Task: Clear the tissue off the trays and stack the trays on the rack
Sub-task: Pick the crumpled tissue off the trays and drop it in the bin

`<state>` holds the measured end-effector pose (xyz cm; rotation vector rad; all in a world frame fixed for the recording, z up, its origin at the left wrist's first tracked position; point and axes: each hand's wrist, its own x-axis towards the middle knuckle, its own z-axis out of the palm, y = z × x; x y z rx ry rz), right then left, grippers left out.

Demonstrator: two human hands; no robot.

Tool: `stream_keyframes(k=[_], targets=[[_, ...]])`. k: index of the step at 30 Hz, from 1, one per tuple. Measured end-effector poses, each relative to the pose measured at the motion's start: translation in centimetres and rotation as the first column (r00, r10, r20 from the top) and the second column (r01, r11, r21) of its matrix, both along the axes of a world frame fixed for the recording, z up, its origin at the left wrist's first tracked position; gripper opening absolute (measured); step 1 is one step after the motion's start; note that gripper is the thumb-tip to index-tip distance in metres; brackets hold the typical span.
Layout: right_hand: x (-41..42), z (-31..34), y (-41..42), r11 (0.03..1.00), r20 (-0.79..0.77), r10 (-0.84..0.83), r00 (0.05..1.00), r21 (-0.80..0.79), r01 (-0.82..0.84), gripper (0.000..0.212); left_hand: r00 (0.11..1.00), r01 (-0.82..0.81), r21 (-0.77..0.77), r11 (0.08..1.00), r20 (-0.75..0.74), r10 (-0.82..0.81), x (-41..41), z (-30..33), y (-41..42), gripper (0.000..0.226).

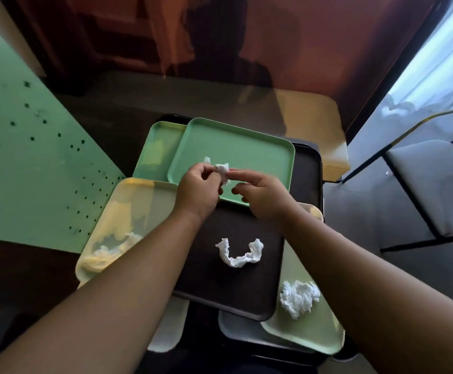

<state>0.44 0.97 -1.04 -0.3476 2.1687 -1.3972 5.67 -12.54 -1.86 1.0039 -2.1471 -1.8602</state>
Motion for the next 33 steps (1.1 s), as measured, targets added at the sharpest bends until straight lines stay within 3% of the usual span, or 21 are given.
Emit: stream_keyframes(k=[3, 5, 8, 12, 14, 15, 17, 19, 23, 25, 27, 29, 31, 33], targets=[[-0.3, -0.4, -2.6, 0.985, -0.134, 0.023, 0.991, 0.172, 0.000, 0.030, 0.993, -0.102, -0.053, 0.993, 0.050, 0.105, 1.4, -0.1, -2.7, 0.016], [-0.6, -1.3, -4.2, 0.930, -0.219, 0.193, 0.957, 0.353, -0.107, 0.026, 0.984, -0.157, -0.080, 0.984, 0.077, 0.163, 2.4, 0.0, -4.0, 0.020], [-0.4, -2.9, -6.4, 0.743, -0.171, 0.486, 0.857, 0.598, -0.301, 0.037, 0.971, -0.214, -0.094, 0.972, 0.087, 0.223, 3.9, 0.2, -5.3, 0.017], [0.3, -4.3, -8.1, 0.599, -0.070, 0.572, 0.817, 0.716, -0.358, 0.047, 0.958, -0.237, -0.164, 0.958, 0.124, 0.259, 5.6, -0.1, -6.7, 0.018], [0.6, -4.4, -8.3, 0.657, -0.130, 0.530, 0.838, 0.688, -0.309, 0.042, 0.951, -0.250, -0.163, 0.954, 0.142, 0.274, 6.4, -0.3, -7.5, 0.017], [0.8, -4.2, -8.4, 0.731, -0.178, 0.461, 0.869, 0.631, -0.259, 0.040, 0.950, -0.256, -0.150, 0.955, 0.146, 0.278, 6.8, -0.3, -7.9, 0.018], [1.4, -3.5, -8.7, 0.891, -0.278, 0.270, 0.922, 0.434, -0.130, 0.034, 0.947, -0.273, -0.114, 0.955, 0.142, 0.288, 7.6, -0.4, -8.5, 0.025], [2.7, -2.1, -9.5, 0.970, -0.260, 0.132, 0.957, 0.230, -0.072, 0.027, 0.941, -0.305, -0.067, 0.950, 0.133, 0.311, 8.3, -0.3, -8.9, 0.027], [6.3, 0.2, -12.0, 0.984, -0.025, 0.180, 0.983, 0.010, -0.180, 0.026, 0.948, -0.315, 0.139, 0.939, 0.098, 0.303, 9.2, 0.5, -9.5, 0.016], [7.8, 0.5, -13.1, 0.966, 0.094, 0.255, 0.962, -0.066, -0.249, 0.024, 0.963, -0.266, 0.292, 0.919, 0.042, 0.265, 9.9, 1.0, -9.8, 0.024], [8.9, 0.7, -14.0, 0.935, 0.182, 0.345, 0.921, -0.154, -0.320, 0.021, 0.973, -0.225, 0.266, 0.937, 0.014, 0.230, 10.8, 1.1, -10.2, 0.026], [9.7, 0.4, -14.6, 0.927, 0.120, 0.376, 0.919, -0.047, -0.373, 0.013, 0.969, -0.245, 0.049, 0.968, 0.047, 0.242, 11.8, 0.8, -10.9, 0.019], [10.0, -0.7, -15.0, 0.932, -0.012, 0.330, 0.944, 0.164, -0.324, 0.006, 0.948, -0.306, -0.140, 0.941, 0.046, 0.315, 12.7, 0.5, -11.5, 0.015], [10.4, -1.6, -15.3, 0.897, -0.116, 0.357, 0.927, 0.319, -0.306, 0.013, 0.950, -0.280, -0.283, 0.917, 0.058, 0.308, 13.7, 0.4, -12.0, 0.027]])
